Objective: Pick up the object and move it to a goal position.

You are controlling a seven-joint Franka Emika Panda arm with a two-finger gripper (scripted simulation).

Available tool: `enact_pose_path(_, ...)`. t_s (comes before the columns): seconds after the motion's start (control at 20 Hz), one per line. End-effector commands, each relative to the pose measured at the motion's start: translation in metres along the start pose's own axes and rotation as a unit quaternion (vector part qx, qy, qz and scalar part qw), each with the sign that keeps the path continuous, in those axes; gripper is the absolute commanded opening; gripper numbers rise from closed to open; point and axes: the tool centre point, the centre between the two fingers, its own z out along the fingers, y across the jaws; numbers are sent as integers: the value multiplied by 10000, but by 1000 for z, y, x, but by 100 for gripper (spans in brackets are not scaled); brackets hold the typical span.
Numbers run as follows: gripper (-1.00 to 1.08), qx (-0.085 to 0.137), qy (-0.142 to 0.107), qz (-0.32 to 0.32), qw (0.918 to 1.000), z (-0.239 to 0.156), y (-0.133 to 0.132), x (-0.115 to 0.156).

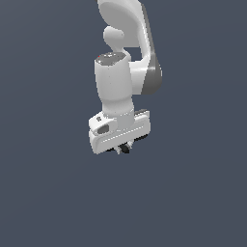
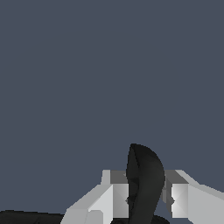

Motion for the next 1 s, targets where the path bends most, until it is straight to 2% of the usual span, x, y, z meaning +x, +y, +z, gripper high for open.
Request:
enact_pose_path(0.0,-100,2,246,-108,9996,-15,8,4)
enact_pose_path(0.45,-100,62,936,-410,9947,-55,29,12)
enact_pose_path(0.95,-100,130,1578,-690,9850,-92,49,14)
